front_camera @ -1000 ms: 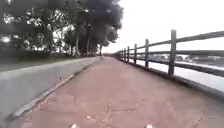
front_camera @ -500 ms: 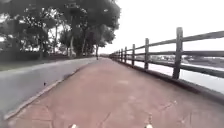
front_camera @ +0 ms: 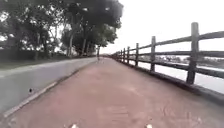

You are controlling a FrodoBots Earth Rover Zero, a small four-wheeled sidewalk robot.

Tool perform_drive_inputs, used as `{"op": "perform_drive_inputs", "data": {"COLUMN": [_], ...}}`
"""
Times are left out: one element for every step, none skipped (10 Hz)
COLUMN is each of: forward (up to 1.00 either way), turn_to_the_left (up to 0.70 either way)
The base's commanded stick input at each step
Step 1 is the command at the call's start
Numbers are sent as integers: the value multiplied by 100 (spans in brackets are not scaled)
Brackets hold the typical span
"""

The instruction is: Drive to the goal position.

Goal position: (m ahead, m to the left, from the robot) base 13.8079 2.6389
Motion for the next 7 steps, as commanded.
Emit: {"op": "perform_drive_inputs", "data": {"forward": [100, 100, 100, 100, 100, 100, 100], "turn_to_the_left": [-40, -19, 0, 0, 0, 0, 0]}}
